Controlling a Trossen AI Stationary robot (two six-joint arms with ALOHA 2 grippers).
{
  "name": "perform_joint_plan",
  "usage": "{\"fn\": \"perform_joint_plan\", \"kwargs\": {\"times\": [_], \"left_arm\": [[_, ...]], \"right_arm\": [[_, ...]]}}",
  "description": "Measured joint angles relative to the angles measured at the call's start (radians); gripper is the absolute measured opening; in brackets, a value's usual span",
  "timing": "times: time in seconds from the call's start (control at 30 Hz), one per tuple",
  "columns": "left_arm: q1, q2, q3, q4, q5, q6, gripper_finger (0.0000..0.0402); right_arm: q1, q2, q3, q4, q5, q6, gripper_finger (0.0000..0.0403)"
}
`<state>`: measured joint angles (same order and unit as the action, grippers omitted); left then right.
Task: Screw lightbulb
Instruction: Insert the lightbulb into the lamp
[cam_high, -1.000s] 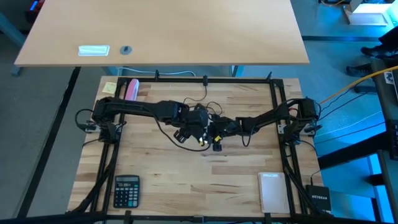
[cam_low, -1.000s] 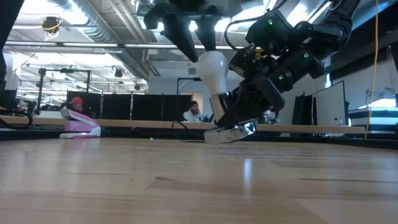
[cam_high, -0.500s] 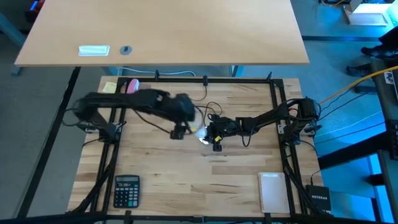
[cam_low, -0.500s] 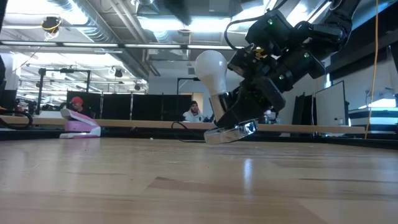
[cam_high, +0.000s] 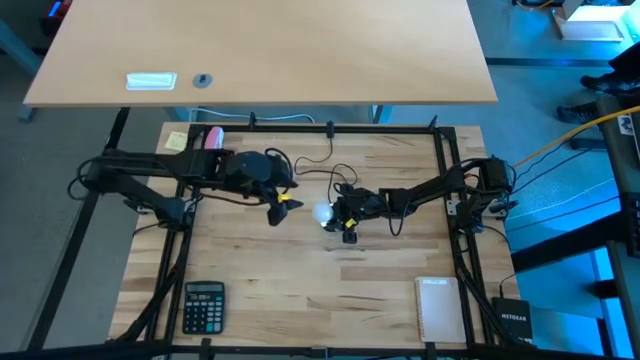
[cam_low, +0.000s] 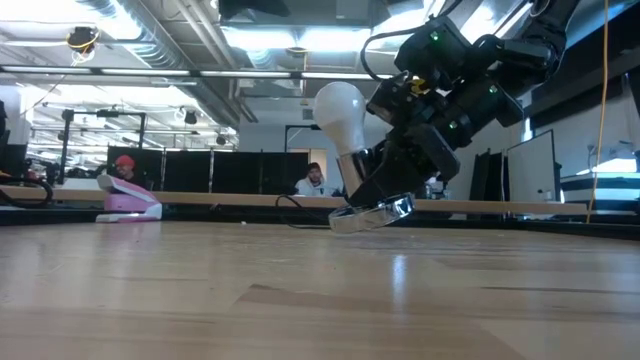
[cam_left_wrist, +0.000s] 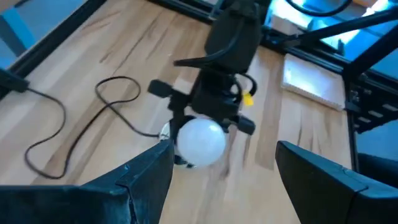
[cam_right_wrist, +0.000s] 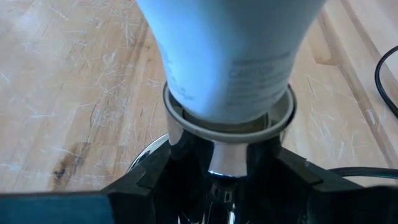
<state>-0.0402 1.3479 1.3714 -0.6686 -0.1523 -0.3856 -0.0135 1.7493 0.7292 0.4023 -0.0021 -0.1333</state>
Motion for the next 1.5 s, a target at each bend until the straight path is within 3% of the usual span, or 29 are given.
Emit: {"fn": "perform_joint_plan", "kwargs": {"times": [0.5, 0.93, 1.13, 1.5], "left_arm": [[0.017, 0.003, -0.004, 0.096, -0.002, -0.005, 0.0277], [0.023, 0.055, -0.004, 0.014, -0.035, -0.037, 0.0396], [0.022, 0.057, -0.004, 0.011, -0.035, 0.001, 0.0384], [0.045, 0.101, -0.004, -0.014, -0.035, -0.223, 0.0383]], "right_arm": [[0.0, 0.0, -0.001, 0.0, 0.001, 0.001, 0.018], [0.0, 0.0, -0.001, -0.001, 0.002, 0.001, 0.018], [0.0, 0.0, -0.001, -0.001, 0.002, 0.001, 0.018], [0.0, 0.0, -0.001, 0.016, 0.002, 0.023, 0.018]]}}
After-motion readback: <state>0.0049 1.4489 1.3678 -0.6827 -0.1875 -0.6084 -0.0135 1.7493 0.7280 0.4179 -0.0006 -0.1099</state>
